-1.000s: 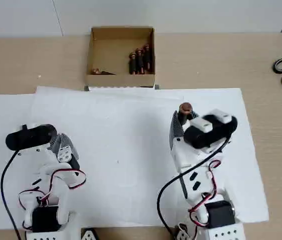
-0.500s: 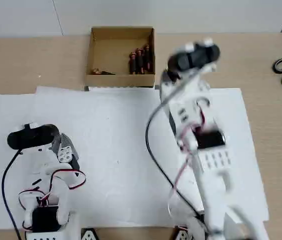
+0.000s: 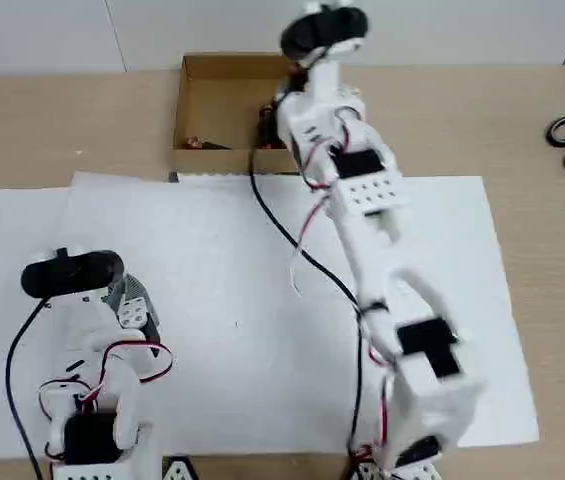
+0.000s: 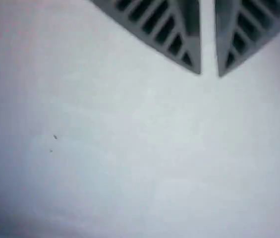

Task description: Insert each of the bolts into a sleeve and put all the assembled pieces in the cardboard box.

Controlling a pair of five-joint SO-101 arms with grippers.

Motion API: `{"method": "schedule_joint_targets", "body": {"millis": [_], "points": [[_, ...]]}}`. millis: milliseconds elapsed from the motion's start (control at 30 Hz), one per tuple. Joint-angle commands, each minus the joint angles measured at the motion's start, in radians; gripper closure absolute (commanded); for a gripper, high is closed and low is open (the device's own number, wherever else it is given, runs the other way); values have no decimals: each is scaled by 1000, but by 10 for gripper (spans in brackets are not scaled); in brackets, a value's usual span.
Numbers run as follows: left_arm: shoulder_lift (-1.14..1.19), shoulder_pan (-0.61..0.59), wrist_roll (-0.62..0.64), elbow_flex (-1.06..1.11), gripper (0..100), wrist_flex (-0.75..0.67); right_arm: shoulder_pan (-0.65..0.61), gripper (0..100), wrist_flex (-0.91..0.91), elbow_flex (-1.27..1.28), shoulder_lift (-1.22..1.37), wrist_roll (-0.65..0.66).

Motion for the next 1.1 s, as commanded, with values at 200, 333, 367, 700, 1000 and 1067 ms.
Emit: {"method": "schedule_joint_targets", "body": {"millis": [200,333,367,700,1000,1067], "points": [[-9,-5,-68,-42,994,3,-25,991,-38,-514,364,8],[-9,-5,-66,-38,994,3,-27,991,-27,-700,535,78],[-9,-5,-66,-38,994,3,-27,991,-27,-735,567,84],[-9,-5,-66,-38,994,3,-58,816,234,-924,650,98],[-9,-5,-66,-38,994,3,-59,800,211,-925,642,100],[-9,-5,-66,-38,994,3,-51,800,214,-928,642,100]]}}
